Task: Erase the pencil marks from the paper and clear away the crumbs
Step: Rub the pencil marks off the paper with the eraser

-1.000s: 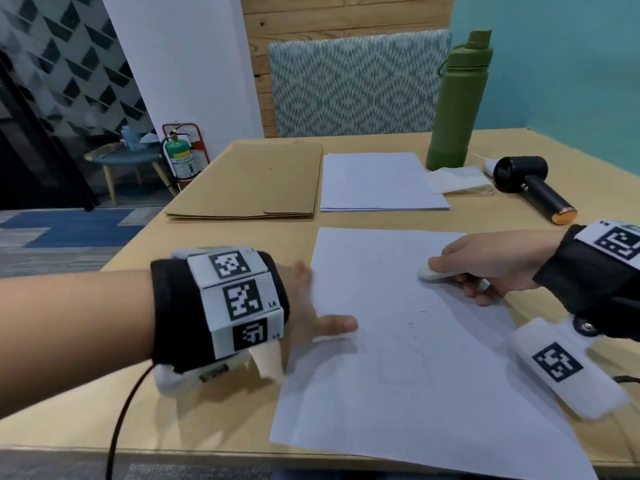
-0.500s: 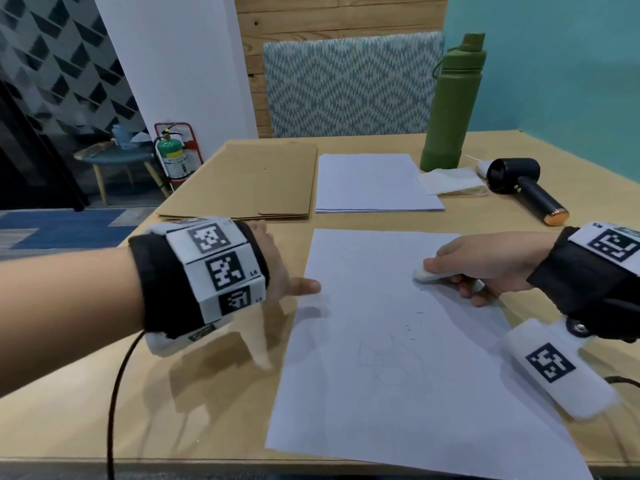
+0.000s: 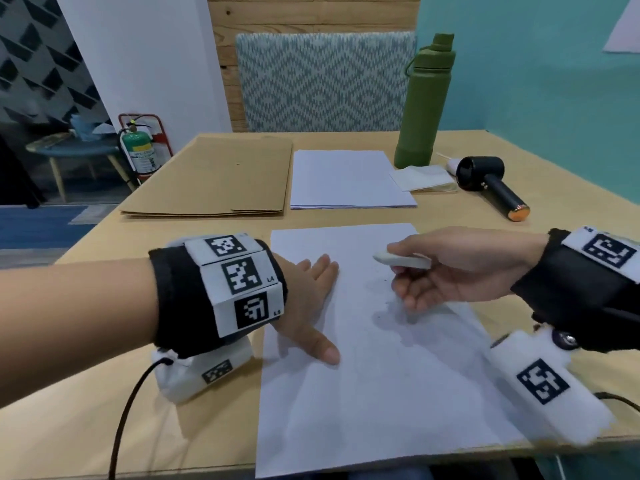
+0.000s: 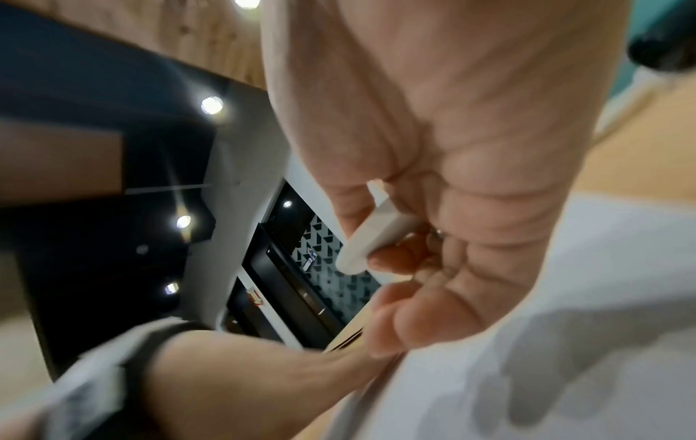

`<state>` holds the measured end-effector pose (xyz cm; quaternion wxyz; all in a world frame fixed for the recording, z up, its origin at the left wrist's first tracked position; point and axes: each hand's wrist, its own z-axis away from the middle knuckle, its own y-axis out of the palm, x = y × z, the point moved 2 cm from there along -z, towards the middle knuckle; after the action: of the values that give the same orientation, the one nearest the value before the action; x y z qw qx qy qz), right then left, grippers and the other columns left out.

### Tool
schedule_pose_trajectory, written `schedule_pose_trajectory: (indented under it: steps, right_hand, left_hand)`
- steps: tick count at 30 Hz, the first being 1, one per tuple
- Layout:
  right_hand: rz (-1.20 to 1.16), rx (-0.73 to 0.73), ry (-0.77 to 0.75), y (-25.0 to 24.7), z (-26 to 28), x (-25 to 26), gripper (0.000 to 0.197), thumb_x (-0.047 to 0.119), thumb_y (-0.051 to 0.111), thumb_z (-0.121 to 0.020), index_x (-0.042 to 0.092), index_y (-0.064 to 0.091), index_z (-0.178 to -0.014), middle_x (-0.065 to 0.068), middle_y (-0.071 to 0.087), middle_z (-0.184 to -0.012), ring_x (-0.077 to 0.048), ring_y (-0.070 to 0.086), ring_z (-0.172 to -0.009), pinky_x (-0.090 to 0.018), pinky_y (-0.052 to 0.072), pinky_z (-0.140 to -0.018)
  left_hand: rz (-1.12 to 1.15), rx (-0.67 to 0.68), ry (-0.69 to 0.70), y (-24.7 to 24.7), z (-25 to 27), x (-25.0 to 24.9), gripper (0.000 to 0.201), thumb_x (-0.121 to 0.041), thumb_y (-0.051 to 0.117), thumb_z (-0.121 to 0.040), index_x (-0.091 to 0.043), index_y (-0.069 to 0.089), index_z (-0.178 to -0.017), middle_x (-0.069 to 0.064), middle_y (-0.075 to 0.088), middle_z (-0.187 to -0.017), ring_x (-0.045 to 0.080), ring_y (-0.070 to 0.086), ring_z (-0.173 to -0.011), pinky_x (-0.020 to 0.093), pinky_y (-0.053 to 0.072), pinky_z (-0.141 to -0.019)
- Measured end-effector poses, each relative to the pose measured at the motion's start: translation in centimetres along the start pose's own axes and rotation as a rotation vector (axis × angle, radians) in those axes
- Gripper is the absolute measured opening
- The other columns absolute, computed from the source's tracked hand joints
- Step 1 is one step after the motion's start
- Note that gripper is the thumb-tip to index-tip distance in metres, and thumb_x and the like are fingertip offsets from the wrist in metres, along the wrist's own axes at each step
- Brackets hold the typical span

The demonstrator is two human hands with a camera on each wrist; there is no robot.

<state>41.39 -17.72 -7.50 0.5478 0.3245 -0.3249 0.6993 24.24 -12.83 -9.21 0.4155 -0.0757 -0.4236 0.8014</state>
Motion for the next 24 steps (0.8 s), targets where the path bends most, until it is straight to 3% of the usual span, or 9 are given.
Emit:
schedule_pose_trajectory:
  steps: [2,4,9,11,14,16,18,20,24]
  right_hand:
    - [-0.162,0.194,0.059,2.3,0.7,-1.4,0.025,0.031,0.053,-0.081,0.008,0.047,-0.071,-0.017,0.064,-0.073,-0.026,0.067,-0.061,-0.028,0.058,-0.058]
    - [-0.289,0.237,0.089,3.7,0.7,-2.7,0.026,0.032,0.053,-0.082,0.009,0.047,-0.07,-0.019,0.067,-0.079,-0.027,0.07,-0.069,-0.03,0.059,-0.065]
    - [-0.511,-0.368,-0.198,0.0,-0.6,-2.4,0.025,0.027,0.041,-0.098,0.006,0.048,-0.087,-0.021,0.063,-0.094,-0.026,0.066,-0.077,-0.03,0.056,-0.07]
    - [-0.567,-0.484,-0.25,-0.8,-0.3,-2.0,0.023,0.026,0.042,-0.097,0.006,0.049,-0.089,-0.022,0.064,-0.101,-0.027,0.065,-0.082,-0.031,0.052,-0.075]
    - [-0.605,-0.245,-0.186,1.3,0.1,-1.8,0.033,0.029,0.042,-0.096,0.011,0.043,-0.069,-0.019,0.067,-0.094,-0.026,0.068,-0.081,-0.033,0.053,-0.079]
    - [-0.556,-0.082,-0.075,3.4,0.1,-2.1,0.037,0.032,0.041,-0.097,0.012,0.043,-0.067,-0.019,0.068,-0.089,-0.028,0.068,-0.082,-0.035,0.053,-0.083]
    - [-0.53,-0.067,-0.026,4.4,-0.6,-2.1,0.035,0.031,0.039,-0.098,0.01,0.042,-0.07,-0.02,0.067,-0.089,-0.028,0.068,-0.081,-0.034,0.054,-0.079]
    - [-0.568,-0.249,-0.08,3.3,-1.6,-1.9,0.031,0.027,0.038,-0.099,0.009,0.041,-0.074,-0.023,0.063,-0.092,-0.029,0.066,-0.075,-0.032,0.057,-0.072]
    - [-0.654,-0.744,-0.222,-1.5,-2.7,-0.5,0.026,0.019,0.035,-0.099,-0.002,0.048,-0.106,-0.016,0.052,-0.081,-0.03,0.061,-0.076,-0.038,0.05,-0.092]
  left_hand:
    - [0.011,0.01,-0.023,0.2,0.2,0.1,0.124,-0.077,0.045,-0.073,-0.008,-0.031,-0.142,0.003,-0.03,-0.154,0.017,-0.01,-0.147,0.043,0.009,-0.119]
    - [0.023,0.02,-0.03,0.3,0.4,0.2,0.124,-0.077,0.045,-0.073,-0.007,-0.032,-0.141,0.003,-0.031,-0.153,0.016,-0.011,-0.147,0.043,0.009,-0.119]
    - [0.014,0.036,-0.012,0.3,0.4,0.5,0.126,-0.077,0.047,-0.071,-0.009,-0.034,-0.14,0.001,-0.034,-0.152,0.014,-0.014,-0.146,0.044,0.007,-0.12]
    - [0.01,0.043,-0.015,0.2,0.4,0.5,0.126,-0.077,0.047,-0.071,-0.01,-0.034,-0.14,0.0,-0.034,-0.152,0.014,-0.014,-0.146,0.044,0.007,-0.12]
    - [0.009,0.041,-0.017,0.1,0.3,0.5,0.126,-0.077,0.046,-0.071,-0.009,-0.033,-0.14,0.001,-0.033,-0.152,0.015,-0.013,-0.146,0.042,0.007,-0.12]
    - [0.004,0.044,-0.021,0.1,0.3,0.4,0.126,-0.077,0.046,-0.071,-0.008,-0.033,-0.141,0.002,-0.033,-0.152,0.015,-0.013,-0.146,0.042,0.007,-0.12]
    - [-0.005,0.054,-0.024,0.1,0.3,0.4,0.125,-0.077,0.047,-0.072,-0.008,-0.033,-0.14,0.002,-0.033,-0.152,0.016,-0.014,-0.146,0.042,0.006,-0.12]
    - [-0.012,0.058,-0.015,0.2,0.2,0.5,0.124,-0.076,0.046,-0.073,-0.009,-0.034,-0.14,0.002,-0.035,-0.151,0.016,-0.016,-0.146,0.041,0.004,-0.12]
    - [-0.006,0.061,-0.003,0.2,0.2,0.7,0.123,-0.075,0.047,-0.074,-0.01,-0.034,-0.139,0.002,-0.036,-0.151,0.016,-0.017,-0.145,0.041,0.003,-0.119]
